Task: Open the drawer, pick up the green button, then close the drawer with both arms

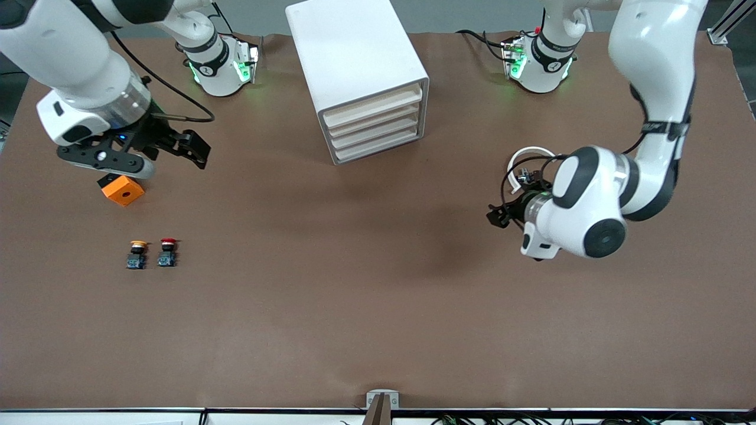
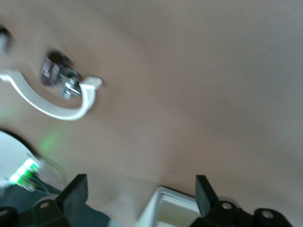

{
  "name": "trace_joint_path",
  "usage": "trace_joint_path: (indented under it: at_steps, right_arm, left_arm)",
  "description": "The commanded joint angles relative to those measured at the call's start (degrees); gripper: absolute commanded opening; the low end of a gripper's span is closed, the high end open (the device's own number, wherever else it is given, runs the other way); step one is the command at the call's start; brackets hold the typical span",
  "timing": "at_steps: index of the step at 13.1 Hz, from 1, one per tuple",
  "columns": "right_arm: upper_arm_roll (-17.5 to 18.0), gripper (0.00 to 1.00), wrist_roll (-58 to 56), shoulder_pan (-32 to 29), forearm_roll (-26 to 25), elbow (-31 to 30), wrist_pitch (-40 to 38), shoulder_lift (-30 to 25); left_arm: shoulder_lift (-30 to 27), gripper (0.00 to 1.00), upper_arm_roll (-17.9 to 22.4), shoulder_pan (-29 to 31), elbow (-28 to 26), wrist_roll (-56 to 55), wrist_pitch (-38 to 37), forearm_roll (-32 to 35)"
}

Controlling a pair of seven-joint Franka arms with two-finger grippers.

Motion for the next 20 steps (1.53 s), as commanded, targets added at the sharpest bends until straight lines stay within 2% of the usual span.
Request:
trace_joint_path:
  at_steps: [1,4,8,9,12,13,15,18,20]
  right_arm:
    - [-0.5,1.0,3.9,2.0,0.1,0.4,1.1,1.0]
    - [-0.5,1.0,4.0,2.2,0.1,0.3,1.7,2.0]
    - [-0.5,1.0,4.0,2.3,0.1,0.4,2.7,2.4]
    - [-0.6,1.0,4.0,2.5,0.1,0.4,2.8,2.4]
    - [-0.6,1.0,4.0,2.5,0.1,0.3,2.6,2.4]
    - [-0.6,1.0,4.0,2.5,0.1,0.3,2.6,2.4]
    - [-0.6,1.0,4.0,2.5,0.1,0.3,2.5,2.4]
    - [-0.6,1.0,4.0,2.5,0.1,0.3,2.5,2.4]
    - [-0.5,1.0,6.8,3.3,0.1,0.3,2.5,2.5]
  left_arm:
    - [7.4,1.0,0.2,-2.5,4.3,-11.7,0.8,-5.1]
    - [11.9,1.0,0.3,-4.2,4.2,-27.1,2.6,-13.3]
    - [18.3,1.0,0.3,-8.3,4.0,-31.6,2.8,-25.6]
    - [19.5,1.0,0.4,-9.8,4.0,-36.4,2.7,-28.1]
    - [20.2,0.99,0.4,-15.3,4.1,-52.3,2.7,-29.7]
    - [20.3,0.92,0.3,-15.7,4.1,-56.6,2.7,-30.5]
    - [20.2,0.91,0.2,-17.1,4.1,-60.4,2.0,-33.0]
    - [20.1,0.85,0.2,-19.5,4.1,-67.3,-1.0,-34.8]
    - [20.2,0.76,0.2,-21.2,4.1,-69.6,-3.2,-35.6]
